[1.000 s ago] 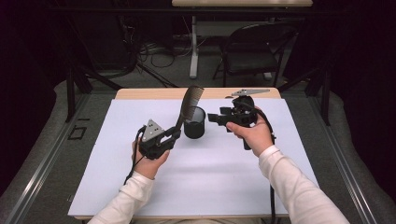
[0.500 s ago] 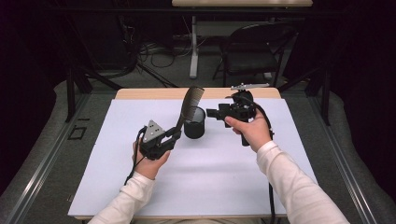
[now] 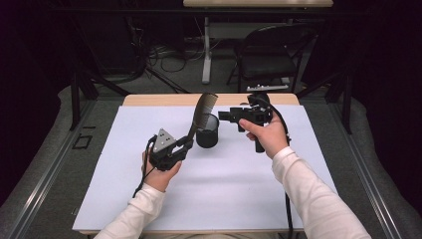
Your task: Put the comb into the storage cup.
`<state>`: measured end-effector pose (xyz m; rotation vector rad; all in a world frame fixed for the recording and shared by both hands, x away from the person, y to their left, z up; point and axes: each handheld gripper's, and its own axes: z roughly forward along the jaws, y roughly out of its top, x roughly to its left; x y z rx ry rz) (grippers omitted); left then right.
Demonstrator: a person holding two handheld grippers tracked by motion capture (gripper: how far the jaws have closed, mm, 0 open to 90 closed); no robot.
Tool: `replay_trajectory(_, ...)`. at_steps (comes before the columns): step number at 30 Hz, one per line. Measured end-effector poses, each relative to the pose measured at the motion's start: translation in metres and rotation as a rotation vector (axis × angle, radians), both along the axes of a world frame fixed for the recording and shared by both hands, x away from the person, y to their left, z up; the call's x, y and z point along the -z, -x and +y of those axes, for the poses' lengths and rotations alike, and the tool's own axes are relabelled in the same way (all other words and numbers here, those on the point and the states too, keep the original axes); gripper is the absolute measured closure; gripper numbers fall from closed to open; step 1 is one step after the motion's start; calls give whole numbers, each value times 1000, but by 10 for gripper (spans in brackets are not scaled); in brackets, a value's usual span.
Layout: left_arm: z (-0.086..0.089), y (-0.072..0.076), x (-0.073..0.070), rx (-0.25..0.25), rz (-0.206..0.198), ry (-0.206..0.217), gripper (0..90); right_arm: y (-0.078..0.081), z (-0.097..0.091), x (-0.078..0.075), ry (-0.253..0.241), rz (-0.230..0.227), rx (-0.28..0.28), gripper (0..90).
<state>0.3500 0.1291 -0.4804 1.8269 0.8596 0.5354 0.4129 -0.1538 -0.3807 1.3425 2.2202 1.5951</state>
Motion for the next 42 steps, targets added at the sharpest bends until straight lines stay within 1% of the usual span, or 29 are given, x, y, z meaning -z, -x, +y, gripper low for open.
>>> replay_trajectory(11,-2,0,3,6,3,-10,727,-3,5,-1,-38,7,-14,452)
replay_trajectory(15,-4,1,3,9,3,-10,727,-4,7,-2,-40,0,-16,457)
replay_trajectory(21,-5,2,4,16,4,-17,727,-5,8,-1,-47,5,-8,467)
replay_trajectory(28,-8,3,5,20,5,-16,727,-6,9,-1,-55,-9,-1,473)
replay_trajectory(30,-9,3,6,20,6,-18,728,-7,9,0,-65,-13,0,475)
replay_trajectory(35,-11,4,7,26,3,-24,727,-7,11,1,-69,-5,0,487)
replay_trajectory(40,-12,5,7,27,2,-18,727,-8,13,2,-63,-5,9,508)
replay_trajectory(42,-12,5,8,27,4,-18,727,-8,13,2,-74,-1,9,516)
